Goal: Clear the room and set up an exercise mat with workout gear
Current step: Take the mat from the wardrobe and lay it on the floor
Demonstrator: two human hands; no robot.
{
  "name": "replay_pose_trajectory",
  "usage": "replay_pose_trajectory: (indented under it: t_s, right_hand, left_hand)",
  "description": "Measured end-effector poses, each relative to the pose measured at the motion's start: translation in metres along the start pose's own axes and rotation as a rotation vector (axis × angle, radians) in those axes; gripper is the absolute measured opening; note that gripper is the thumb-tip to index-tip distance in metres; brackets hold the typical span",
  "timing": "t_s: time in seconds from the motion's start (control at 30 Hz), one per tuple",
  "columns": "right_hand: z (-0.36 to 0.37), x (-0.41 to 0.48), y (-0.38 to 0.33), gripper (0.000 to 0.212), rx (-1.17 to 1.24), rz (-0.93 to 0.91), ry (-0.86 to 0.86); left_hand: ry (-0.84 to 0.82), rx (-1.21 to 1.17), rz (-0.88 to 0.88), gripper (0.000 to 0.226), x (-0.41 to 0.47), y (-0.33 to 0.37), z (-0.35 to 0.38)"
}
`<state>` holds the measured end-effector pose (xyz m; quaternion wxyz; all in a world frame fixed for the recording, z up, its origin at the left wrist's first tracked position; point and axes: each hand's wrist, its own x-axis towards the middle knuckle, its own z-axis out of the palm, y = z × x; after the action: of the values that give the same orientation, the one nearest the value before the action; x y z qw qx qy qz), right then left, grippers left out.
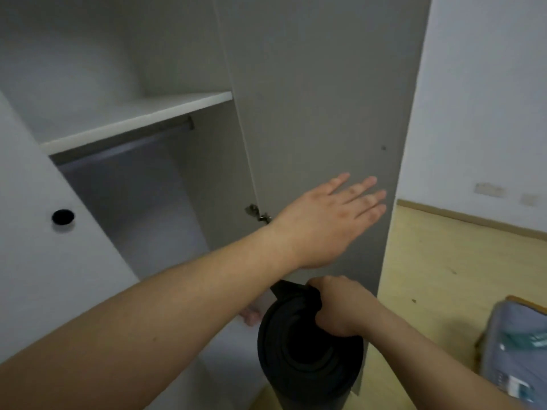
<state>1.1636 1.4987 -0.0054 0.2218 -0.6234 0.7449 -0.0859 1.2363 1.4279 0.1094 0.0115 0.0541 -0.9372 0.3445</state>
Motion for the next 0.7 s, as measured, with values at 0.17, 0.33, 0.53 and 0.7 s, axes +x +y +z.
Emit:
replay_pose_trajectory:
  t_s: [0.17, 0.33, 0.53, 0.7]
  right_hand:
    - [-0.016, -0.017, 0.031, 0.033, 0.024, 0.107, 0.057]
    - [-0.032, -0.030, 0.056, 0.033, 0.050, 0.194, 0.082]
    - [-0.043, -0.041, 0.073, 0.042, 0.059, 0.235, 0.091]
    - [-0.041, -0.047, 0.071, 0.045, 0.066, 0.205, 0.069]
  left_hand:
    - [-0.019, 0.182, 0.093, 0.063, 0.084, 0.004, 0.001]
    - [-0.094, 0.270, 0.043, 0.055, 0.122, -0.002, 0.015]
    - [0.004, 0.185, 0.130, 0.029, 0.117, 0.007, 0.001]
    - [-0.124, 0.094, 0.094, 0.026, 0.093, 0.013, -0.018]
